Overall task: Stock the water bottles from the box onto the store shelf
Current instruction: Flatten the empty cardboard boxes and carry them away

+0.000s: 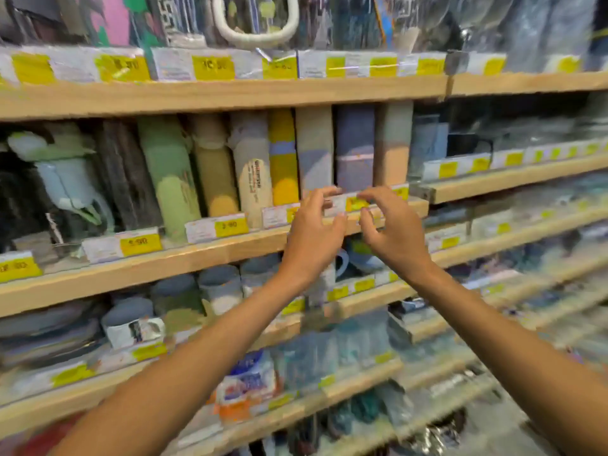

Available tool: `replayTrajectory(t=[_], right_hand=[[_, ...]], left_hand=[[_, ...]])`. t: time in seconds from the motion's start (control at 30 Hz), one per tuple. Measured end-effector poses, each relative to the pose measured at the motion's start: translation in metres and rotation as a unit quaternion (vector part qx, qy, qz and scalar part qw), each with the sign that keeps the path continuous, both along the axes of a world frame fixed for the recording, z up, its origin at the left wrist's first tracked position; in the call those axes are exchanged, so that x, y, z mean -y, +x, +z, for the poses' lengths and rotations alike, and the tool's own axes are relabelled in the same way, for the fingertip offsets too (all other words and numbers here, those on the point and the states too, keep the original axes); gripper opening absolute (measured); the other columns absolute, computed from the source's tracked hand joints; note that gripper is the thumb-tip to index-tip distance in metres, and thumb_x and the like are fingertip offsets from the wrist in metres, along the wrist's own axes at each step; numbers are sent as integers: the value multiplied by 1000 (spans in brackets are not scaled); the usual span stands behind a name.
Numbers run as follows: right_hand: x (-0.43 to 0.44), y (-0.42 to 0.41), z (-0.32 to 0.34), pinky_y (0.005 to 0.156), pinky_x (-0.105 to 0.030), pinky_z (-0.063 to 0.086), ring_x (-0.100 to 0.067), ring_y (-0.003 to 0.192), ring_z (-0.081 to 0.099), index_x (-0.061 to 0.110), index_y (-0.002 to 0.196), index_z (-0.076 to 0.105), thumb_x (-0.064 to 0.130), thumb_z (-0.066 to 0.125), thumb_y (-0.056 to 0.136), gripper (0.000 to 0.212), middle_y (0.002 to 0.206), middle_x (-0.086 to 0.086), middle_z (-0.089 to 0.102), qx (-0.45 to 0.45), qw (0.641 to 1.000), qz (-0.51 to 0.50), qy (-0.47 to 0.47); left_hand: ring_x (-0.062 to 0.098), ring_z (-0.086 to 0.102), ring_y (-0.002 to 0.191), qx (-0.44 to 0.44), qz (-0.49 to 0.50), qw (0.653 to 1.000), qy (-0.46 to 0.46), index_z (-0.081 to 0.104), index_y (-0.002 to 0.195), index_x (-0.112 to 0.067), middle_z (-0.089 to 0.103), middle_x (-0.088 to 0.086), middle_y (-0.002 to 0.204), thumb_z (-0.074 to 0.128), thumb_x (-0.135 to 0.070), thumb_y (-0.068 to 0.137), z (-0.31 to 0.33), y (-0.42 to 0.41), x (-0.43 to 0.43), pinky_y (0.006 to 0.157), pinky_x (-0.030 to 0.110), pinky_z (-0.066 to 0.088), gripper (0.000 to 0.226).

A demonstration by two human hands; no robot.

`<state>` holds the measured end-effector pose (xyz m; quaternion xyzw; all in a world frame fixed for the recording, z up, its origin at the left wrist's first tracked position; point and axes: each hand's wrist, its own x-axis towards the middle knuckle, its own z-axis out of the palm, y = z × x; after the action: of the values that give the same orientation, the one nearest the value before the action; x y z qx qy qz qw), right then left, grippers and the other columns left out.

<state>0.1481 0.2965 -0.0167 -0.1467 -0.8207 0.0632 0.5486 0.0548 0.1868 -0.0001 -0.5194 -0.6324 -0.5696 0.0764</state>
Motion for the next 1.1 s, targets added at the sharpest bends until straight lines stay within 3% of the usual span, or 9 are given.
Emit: replayTrajectory(t=[0.17, 0.3, 0.43, 0.53, 0.6, 0.73, 0.9, 1.03, 1.1], right_hand=[[-54, 97, -83, 69, -34, 45, -28, 87, 62, 8, 101, 64, 19, 46, 89, 25, 95, -9, 67, 59, 991, -71, -95], [-92, 175, -145, 70, -39, 50, -26, 86, 61, 8, 106, 62, 20, 46, 92, 25, 96, -9, 67, 128, 965, -106, -202], [-129, 264, -212, 66, -30, 40, -28, 85, 61, 10, 101, 63, 27, 43, 83, 32, 86, -7, 65, 203, 914, -153, -316], [-151, 325, -257, 72, -37, 50, -31, 84, 61, 8, 96, 63, 24, 46, 82, 28, 86, -12, 66, 239, 864, -184, -403], [-164, 362, -288, 73, -41, 51, -30, 80, 61, 9, 93, 64, 26, 45, 80, 29, 83, -9, 66, 255, 833, -201, -449], [-188, 417, -335, 75, -32, 46, -24, 86, 59, 9, 97, 67, 16, 50, 88, 21, 92, -6, 65, 238, 779, -228, -533], [-221, 472, -384, 69, -29, 41, -26, 82, 58, 2, 94, 66, 11, 49, 90, 19, 89, -12, 65, 173, 701, -276, -635], [-269, 511, -415, 63, -25, 42, -23, 82, 56, 14, 87, 59, 10, 48, 91, 13, 87, -8, 62, 117, 646, -305, -690], [-286, 523, -424, 75, -33, 48, -28, 87, 61, 12, 91, 60, 9, 48, 91, 13, 93, -13, 66, 80, 621, -312, -715]], left_hand=[[14, 56, 113, -3, -72, 989, -126, 56, 120, -14, 59, 2, 123, 56, -13, 89, -71, 81, -75, 92, 27, 44, 31], [16, 57, 112, 37, -120, 963, -238, 56, 119, -15, 60, 1, 123, 54, -16, 91, -128, 144, -133, 91, 31, 47, 28], [17, 60, 101, 101, -164, 926, -326, 59, 117, -9, 62, 3, 116, 54, -14, 91, -195, 223, -184, 73, 14, 43, 27], [23, 61, 105, 132, -198, 891, -387, 62, 114, -3, 65, 11, 114, 56, -9, 90, -244, 277, -218, 85, 22, 46, 26], [26, 60, 110, 137, -229, 865, -424, 62, 113, 0, 65, 15, 116, 55, -4, 89, -273, 310, -238, 80, 20, 42, 26], [31, 58, 113, 134, -261, 815, -500, 60, 117, 2, 62, 20, 119, 55, -4, 86, -322, 357, -281, 88, 27, 43, 32], [22, 57, 85, 92, -329, 734, -587, 55, 117, -3, 59, 10, 96, 54, -13, 91, -373, 416, -344, 65, 21, 41, 27], [37, 53, 116, 57, -356, 669, -649, 46, 130, 10, 52, 31, 126, 52, -17, 94, -416, 461, -419, 84, 34, 42, 46], [32, 50, 122, 56, -372, 646, -665, 44, 134, 5, 51, 21, 135, 52, -20, 94, -427, 474, -442, 87, 30, 40, 48]])
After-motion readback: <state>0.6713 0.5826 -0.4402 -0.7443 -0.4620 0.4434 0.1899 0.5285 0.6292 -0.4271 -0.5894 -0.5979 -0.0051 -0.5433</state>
